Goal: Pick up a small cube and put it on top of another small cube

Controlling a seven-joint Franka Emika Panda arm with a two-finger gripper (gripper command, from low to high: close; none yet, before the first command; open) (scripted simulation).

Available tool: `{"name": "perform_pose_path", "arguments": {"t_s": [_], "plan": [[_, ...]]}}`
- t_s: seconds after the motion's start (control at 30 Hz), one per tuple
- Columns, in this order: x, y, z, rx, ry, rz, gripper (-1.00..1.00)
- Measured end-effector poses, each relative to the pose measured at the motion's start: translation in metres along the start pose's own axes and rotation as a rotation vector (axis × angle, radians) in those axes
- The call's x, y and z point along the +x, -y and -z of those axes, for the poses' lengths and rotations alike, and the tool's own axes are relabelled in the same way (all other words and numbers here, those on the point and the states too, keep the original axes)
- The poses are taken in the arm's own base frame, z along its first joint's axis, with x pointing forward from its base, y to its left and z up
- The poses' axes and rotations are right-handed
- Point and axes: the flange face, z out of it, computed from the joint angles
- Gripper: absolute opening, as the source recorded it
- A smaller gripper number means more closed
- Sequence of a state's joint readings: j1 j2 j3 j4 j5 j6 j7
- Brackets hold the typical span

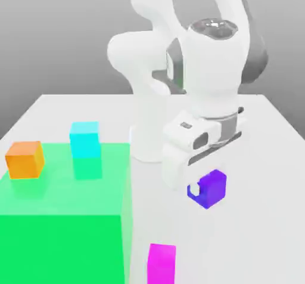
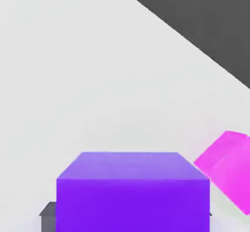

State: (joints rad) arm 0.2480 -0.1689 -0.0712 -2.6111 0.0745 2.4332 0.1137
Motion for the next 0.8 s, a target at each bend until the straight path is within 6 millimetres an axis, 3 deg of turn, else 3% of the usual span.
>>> {"name": "perform_pose_path", "arguments": {"t_s": [0.3,0.57,0.63,0.7,0.73,0.8], "plan": [[-0.007,-0.09,0.09,-0.013,-0.009,0.288,-1.0],[-0.05,-0.18,0.164,-0.053,-0.004,0.506,-1.0],[-0.056,-0.193,0.158,-0.059,-0.001,0.53,-1.0],[-0.058,-0.197,0.133,-0.061,0.0,0.536,-1.0],[-0.058,-0.198,0.119,-0.061,0.0,0.537,1.0],[-0.058,-0.198,0.119,-0.061,0.0,0.537,1.0]]}}
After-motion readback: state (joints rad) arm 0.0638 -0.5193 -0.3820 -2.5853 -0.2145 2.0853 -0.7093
